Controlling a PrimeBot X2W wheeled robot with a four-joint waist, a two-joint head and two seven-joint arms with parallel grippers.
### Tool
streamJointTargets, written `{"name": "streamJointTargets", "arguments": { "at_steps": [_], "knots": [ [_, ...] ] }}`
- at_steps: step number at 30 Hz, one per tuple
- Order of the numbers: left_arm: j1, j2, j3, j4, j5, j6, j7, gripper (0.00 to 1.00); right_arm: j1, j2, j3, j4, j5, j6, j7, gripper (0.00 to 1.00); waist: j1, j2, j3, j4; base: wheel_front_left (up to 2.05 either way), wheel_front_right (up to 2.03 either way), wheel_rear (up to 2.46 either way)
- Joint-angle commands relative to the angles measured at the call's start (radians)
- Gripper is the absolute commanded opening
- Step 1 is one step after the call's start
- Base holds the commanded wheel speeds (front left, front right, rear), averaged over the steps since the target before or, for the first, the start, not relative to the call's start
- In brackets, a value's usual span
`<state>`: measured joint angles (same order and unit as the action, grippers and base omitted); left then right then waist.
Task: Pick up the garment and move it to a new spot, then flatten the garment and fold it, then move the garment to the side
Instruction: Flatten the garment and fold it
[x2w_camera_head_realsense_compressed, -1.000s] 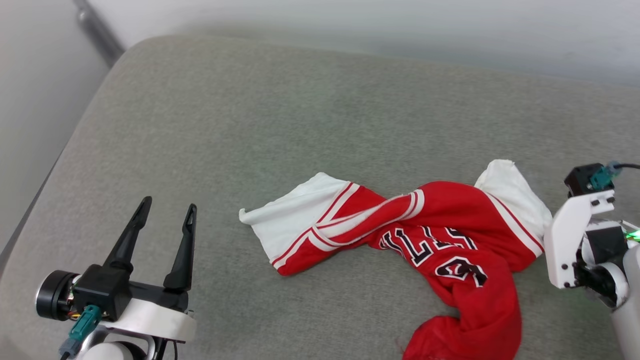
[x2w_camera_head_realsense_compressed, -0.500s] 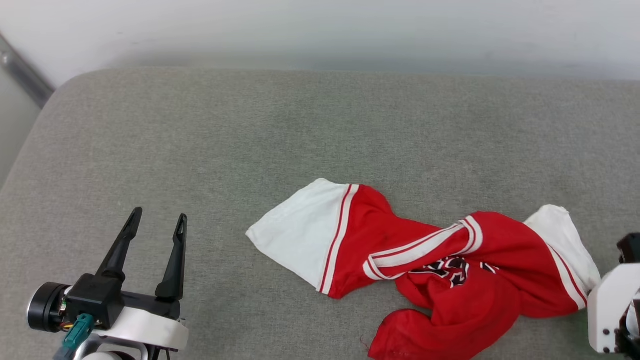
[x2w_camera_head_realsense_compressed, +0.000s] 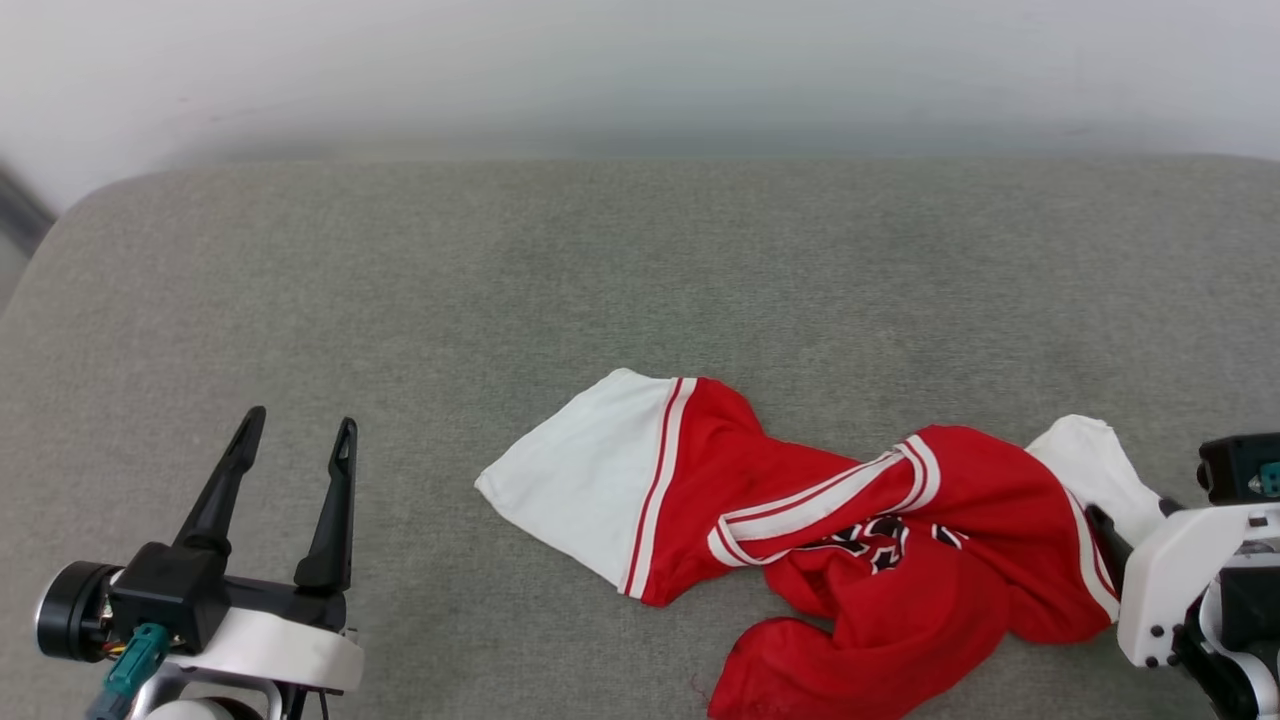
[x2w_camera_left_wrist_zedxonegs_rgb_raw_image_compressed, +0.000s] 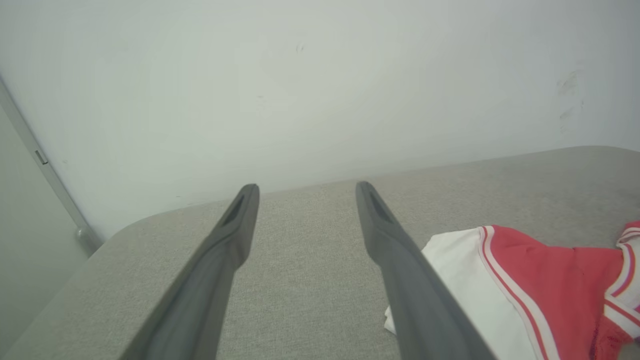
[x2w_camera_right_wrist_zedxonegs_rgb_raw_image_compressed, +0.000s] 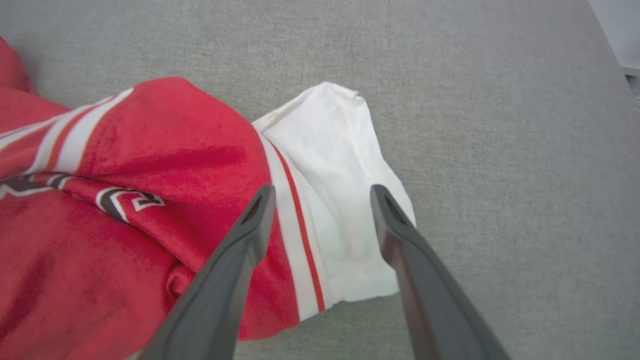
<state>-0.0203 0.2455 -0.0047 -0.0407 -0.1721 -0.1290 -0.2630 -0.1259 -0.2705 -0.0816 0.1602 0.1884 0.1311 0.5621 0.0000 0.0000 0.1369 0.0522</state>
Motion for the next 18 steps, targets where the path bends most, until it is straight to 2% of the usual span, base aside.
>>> {"name": "streamJointTargets", "arguments": {
  "at_steps": [1,5,9,12,15,18],
  "knots": [
    [0.013,0.005,0.005,-0.006,-0.004,0.000,-0.003,1.00,-0.009,0.012,0.001,-0.022,0.014,-0.001,-0.024,1.00,0.0000,0.0000,-0.016,-0.018,0.00,0.00,0.00],
    [0.029,0.007,0.007,-0.014,-0.008,0.000,-0.003,1.00,0.004,0.022,0.010,-0.113,0.021,-0.001,-0.121,1.00,0.0000,0.0000,-0.027,-0.043,0.00,0.00,0.00],
    [0.045,0.025,-0.002,-0.005,-0.031,-0.001,-0.003,1.00,0.019,0.088,0.022,-0.216,0.050,-0.001,-0.336,1.00,0.0000,0.0000,-0.020,-0.080,0.00,0.00,0.00],
    [0.048,0.068,-0.060,-0.005,-0.064,-0.001,0.028,1.00,0.021,0.102,0.029,-0.272,0.015,-0.001,-0.519,1.00,0.0000,0.0000,-0.005,-0.101,0.00,0.00,0.00],
    [0.032,0.117,-0.113,-0.023,-0.120,-0.001,0.112,1.00,0.034,0.153,0.013,-0.291,0.008,-0.001,-0.661,1.00,0.0000,0.0000,0.018,-0.113,0.00,0.00,0.00],
    [0.003,0.167,-0.166,-0.055,-0.176,-0.001,0.227,1.00,0.041,0.174,0.000,-0.316,-0.011,-0.001,-0.752,1.00,0.0000,0.0000,0.055,-0.122,0.00,0.00,0.00]
  ]
}}
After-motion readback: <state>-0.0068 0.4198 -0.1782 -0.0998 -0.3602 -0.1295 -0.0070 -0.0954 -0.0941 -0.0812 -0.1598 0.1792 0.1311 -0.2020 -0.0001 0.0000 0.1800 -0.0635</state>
